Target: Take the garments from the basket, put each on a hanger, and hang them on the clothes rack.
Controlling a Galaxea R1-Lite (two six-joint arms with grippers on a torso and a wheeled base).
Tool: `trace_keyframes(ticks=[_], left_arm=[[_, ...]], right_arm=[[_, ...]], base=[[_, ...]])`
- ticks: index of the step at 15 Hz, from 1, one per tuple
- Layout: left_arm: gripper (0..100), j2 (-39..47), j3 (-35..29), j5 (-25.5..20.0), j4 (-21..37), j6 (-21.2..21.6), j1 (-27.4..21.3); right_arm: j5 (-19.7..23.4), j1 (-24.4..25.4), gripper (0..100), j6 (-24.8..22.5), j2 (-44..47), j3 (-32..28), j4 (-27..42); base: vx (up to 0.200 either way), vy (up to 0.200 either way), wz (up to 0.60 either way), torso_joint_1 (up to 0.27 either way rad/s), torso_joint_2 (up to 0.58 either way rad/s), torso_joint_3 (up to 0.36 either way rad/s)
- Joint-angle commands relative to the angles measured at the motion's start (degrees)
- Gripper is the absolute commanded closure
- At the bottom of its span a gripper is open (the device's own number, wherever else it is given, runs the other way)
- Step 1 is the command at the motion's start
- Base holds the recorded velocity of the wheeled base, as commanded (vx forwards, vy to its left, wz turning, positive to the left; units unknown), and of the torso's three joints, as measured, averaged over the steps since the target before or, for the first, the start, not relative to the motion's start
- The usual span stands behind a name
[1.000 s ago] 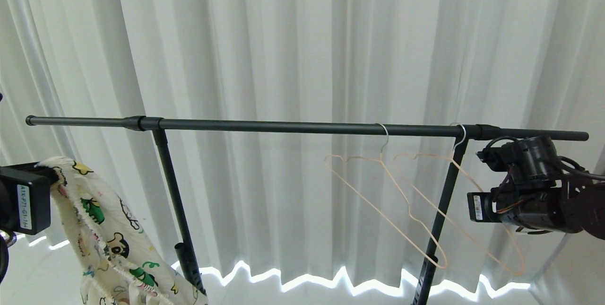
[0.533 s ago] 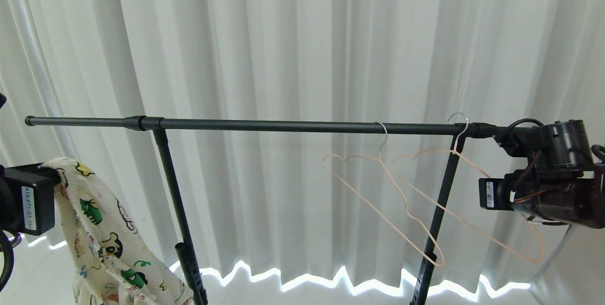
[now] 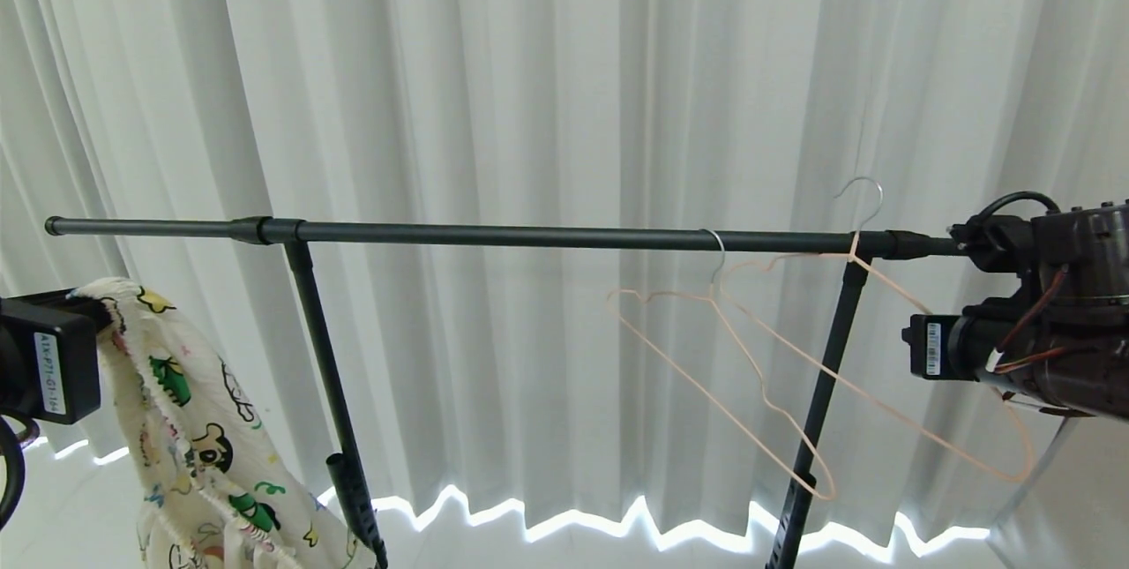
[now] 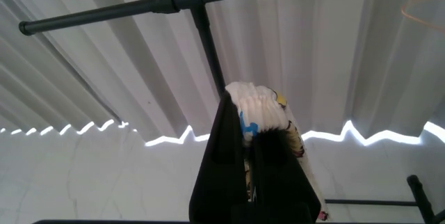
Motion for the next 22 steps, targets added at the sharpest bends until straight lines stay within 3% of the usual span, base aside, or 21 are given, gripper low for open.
trace_keyframes(ticks=[1,9,19,22], left_arm=[[100,0.0,0.0,0.0,-0.4,0.0,0.0],[100,0.2,0.3,0.0,-2.1,3.6,0.1],[100,-0.2,0.3,0.1,-2.2,3.5,0.1],[100,-0.2,0.3,0.1,-2.2,3.4,0.1]], right_arm=[[-0.2,0.3,100,-0.2,-4.7,1.0,0.1],[-0.4,0.1,100,-12.2,-18.5,8.6,7.1],[-3.1,0.3,100,-14.8,-21.3,8.9,8.8],[-3.1,0.3,100,-15.7,-23.3,8.8,10.2]], base=[[0.0,0.0,0.0,0.0,0.0,0.0],[-0.025,0.0,0.0,0.001,0.0,0.0],[-0.2,0.0,0.0,0.0,0.0,0.001],[0.0,0.0,0.0,0.0,0.0,0.0]])
